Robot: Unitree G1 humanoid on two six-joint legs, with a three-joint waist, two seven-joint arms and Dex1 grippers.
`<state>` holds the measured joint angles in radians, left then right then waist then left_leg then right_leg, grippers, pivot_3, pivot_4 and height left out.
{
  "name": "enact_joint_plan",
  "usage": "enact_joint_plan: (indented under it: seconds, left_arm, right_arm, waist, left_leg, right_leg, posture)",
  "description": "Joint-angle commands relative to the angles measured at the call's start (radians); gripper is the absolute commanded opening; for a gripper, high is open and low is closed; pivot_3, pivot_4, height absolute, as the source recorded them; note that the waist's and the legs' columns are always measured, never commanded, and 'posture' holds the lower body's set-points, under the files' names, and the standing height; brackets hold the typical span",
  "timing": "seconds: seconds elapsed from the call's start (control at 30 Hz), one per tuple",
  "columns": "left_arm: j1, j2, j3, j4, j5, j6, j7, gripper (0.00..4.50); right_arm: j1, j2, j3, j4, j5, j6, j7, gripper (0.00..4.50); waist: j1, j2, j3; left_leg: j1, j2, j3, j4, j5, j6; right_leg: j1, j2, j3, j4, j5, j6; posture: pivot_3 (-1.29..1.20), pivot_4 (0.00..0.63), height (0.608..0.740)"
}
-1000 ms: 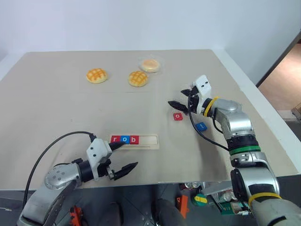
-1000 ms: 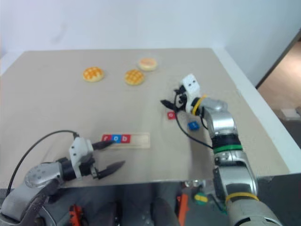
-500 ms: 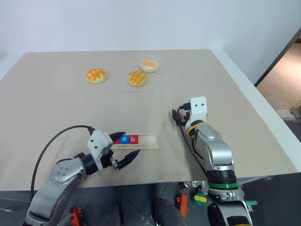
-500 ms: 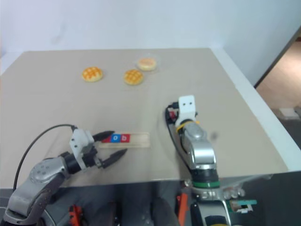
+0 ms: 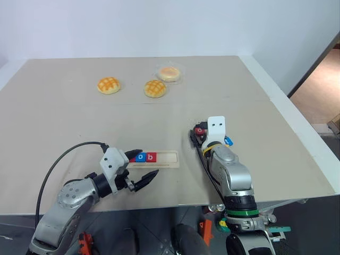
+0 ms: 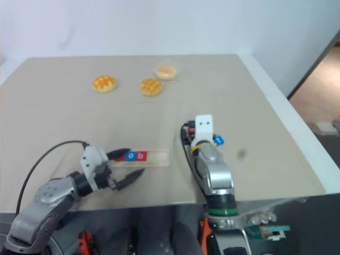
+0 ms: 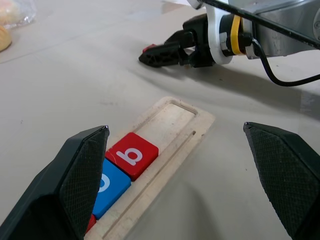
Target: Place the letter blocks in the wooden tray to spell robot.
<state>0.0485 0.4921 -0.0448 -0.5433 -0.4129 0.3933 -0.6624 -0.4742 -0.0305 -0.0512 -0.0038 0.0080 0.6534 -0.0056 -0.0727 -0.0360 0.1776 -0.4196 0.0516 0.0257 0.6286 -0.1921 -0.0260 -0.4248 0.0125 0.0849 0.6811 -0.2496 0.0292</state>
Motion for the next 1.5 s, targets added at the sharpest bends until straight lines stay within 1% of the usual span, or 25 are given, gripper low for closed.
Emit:
enact_joint_plan:
  seconds: [0.03, 0.13, 0.17, 0.3, 0.4, 0.53, 0.7, 0.93, 1.17, 1.23, 1.33, 1.4, 1.43, 1.47, 1.5]
  left_arm:
    - [0.004, 0.015, -0.001, -0.032, 0.000, -0.004, -0.006, 4.50]
    - [0.009, 0.022, -0.003, -0.033, 0.003, -0.004, -0.012, 4.50]
    - [0.010, 0.024, -0.004, -0.034, 0.002, -0.001, -0.012, 4.50]
    - [0.016, 0.034, -0.005, -0.031, 0.004, -0.001, -0.019, 4.50]
    - [0.024, 0.041, -0.004, -0.027, 0.005, -0.005, -0.027, 4.50]
    - [0.028, 0.046, 0.000, -0.020, 0.002, -0.003, -0.035, 4.50]
    - [0.020, 0.052, 0.002, -0.002, 0.003, -0.008, -0.051, 4.50]
    - [0.015, 0.055, 0.003, 0.009, 0.009, -0.010, -0.069, 4.50]
    - [0.022, 0.058, 0.003, 0.010, 0.013, -0.012, -0.075, 4.50]
    - [0.023, 0.059, 0.002, 0.009, 0.016, -0.013, -0.076, 4.50]
    - [0.026, 0.058, 0.002, 0.007, 0.018, -0.013, -0.076, 4.50]
    - [0.025, 0.056, 0.001, 0.008, 0.019, -0.013, -0.074, 4.50]
    - [0.023, 0.055, 0.000, 0.009, 0.020, -0.013, -0.074, 4.50]
    - [0.020, 0.053, -0.002, 0.012, 0.021, -0.013, -0.073, 4.50]
    - [0.016, 0.052, -0.004, 0.015, 0.022, -0.014, -0.073, 4.50]
  right_arm:
    - [0.002, 0.013, -0.007, 0.001, 0.003, -0.020, -0.022, 2.53]
    - [0.012, 0.033, -0.001, -0.013, 0.009, -0.004, -0.031, 1.44]
    - [0.017, 0.038, 0.003, -0.021, 0.008, -0.001, -0.035, 1.21]
    - [0.065, 0.051, 0.029, -0.112, -0.008, 0.054, -0.054, 1.21]
    - [0.112, 0.054, 0.046, -0.240, 0.012, 0.160, -0.036, 1.21]
    - [0.142, 0.009, 0.063, -0.420, 0.052, 0.323, 0.025, 1.21]
    - [0.180, -0.040, 0.093, -0.572, 0.097, 0.509, 0.077, 1.21]
    - [0.210, -0.045, 0.102, -0.662, 0.135, 0.642, 0.096, 1.21]
    - [0.205, -0.041, 0.090, -0.672, 0.146, 0.657, 0.094, 1.21]
    - [0.199, -0.048, 0.081, -0.679, 0.145, 0.645, 0.093, 2.25]
    - [0.159, -0.065, 0.038, -0.694, 0.145, 0.649, 0.093, 3.18]
    - [0.111, -0.095, -0.001, -0.710, 0.165, 0.668, 0.121, 3.92]
    - [0.089, -0.112, -0.016, -0.713, 0.179, 0.674, 0.139, 4.36]
    - [0.061, -0.133, -0.038, -0.701, 0.200, 0.676, 0.168, 4.48]
    - [0.035, -0.157, -0.054, -0.682, 0.223, 0.671, 0.200, 4.48]
  waist:
    - [0.000, 0.000, 0.000]
    - [0.000, 0.000, 0.000]
    - [0.000, -0.001, 0.000]
    - [0.000, -0.001, -0.001]
    - [0.000, -0.001, -0.001]
    - [0.000, -0.001, -0.001]
    - [0.000, -0.001, -0.001]
    - [-0.001, -0.001, -0.001]
    - [-0.001, -0.001, -0.001]
    - [-0.001, -0.001, -0.001]
    - [-0.001, -0.001, -0.001]
    - [-0.001, -0.001, -0.001]
    - [-0.001, -0.001, -0.001]
    - [-0.001, -0.001, -0.001]
    - [-0.001, -0.001, -0.001]
  left_leg:
    - [0.000, 0.000, 0.000, 0.000, 0.000, 0.000]
    - [0.000, 0.000, 0.000, 0.000, 0.000, 0.000]
    - [0.000, 0.000, 0.000, 0.000, 0.000, 0.000]
    - [0.000, 0.000, 0.000, 0.000, 0.000, 0.000]
    - [0.000, 0.000, 0.000, -0.001, 0.000, 0.000]
    - [0.000, 0.000, 0.000, 0.000, 0.000, 0.000]
    - [0.000, 0.000, -0.001, 0.000, 0.000, 0.000]
    - [-0.001, 0.001, -0.001, -0.001, 0.000, 0.000]
    - [-0.001, 0.000, -0.001, -0.001, 0.000, 0.000]
    - [-0.001, 0.000, -0.001, -0.001, 0.000, 0.000]
    - [-0.001, 0.000, -0.001, -0.001, 0.000, 0.000]
    - [-0.001, 0.000, -0.001, -0.001, 0.000, 0.000]
    - [-0.001, 0.000, -0.001, 0.000, 0.000, 0.000]
    - [-0.001, 0.000, -0.001, 0.000, 0.000, 0.000]
    - [-0.001, 0.000, -0.001, 0.000, 0.000, 0.000]
  right_leg:
    - [0.000, 0.000, 0.000, 0.000, 0.000, 0.000]
    - [0.000, 0.000, 0.000, 0.000, 0.000, 0.000]
    - [0.000, 0.000, 0.000, 0.000, 0.000, 0.000]
    - [0.000, 0.000, 0.000, 0.000, 0.000, 0.000]
    - [0.000, 0.000, 0.000, 0.000, -0.001, 0.000]
    - [0.000, 0.000, 0.000, 0.000, -0.001, 0.000]
    - [0.000, 0.000, -0.001, 0.000, -0.001, 0.000]
    - [-0.001, 0.000, -0.001, 0.000, -0.002, -0.001]
    - [-0.001, 0.000, -0.001, 0.000, -0.002, -0.001]
    - [-0.001, 0.000, -0.001, 0.000, -0.002, -0.001]
    - [-0.001, 0.000, -0.001, 0.000, -0.002, -0.001]
    - [-0.001, 0.000, -0.001, 0.000, -0.001, -0.001]
    - [-0.001, 0.000, -0.001, 0.000, -0.001, 0.000]
    - [-0.001, -0.001, -0.001, 0.000, -0.001, 0.000]
    - [-0.001, 0.000, -0.001, 0.000, -0.001, 0.000]
  posture:
    - [0.00, 0.150, 0.740]
    - [0.00, 0.150, 0.740]
    - [0.00, 0.150, 0.740]
    - [0.00, 0.150, 0.740]
    - [0.00, 0.150, 0.740]
    - [0.00, 0.150, 0.740]
    - [0.00, 0.150, 0.740]
    - [0.00, 0.150, 0.740]
    - [0.00, 0.150, 0.740]
    - [0.00, 0.150, 0.740]
    - [0.00, 0.150, 0.740]
    - [0.00, 0.150, 0.740]
    - [0.00, 0.150, 0.740]
    - [0.00, 0.150, 0.740]
    - [0.00, 0.150, 0.740]
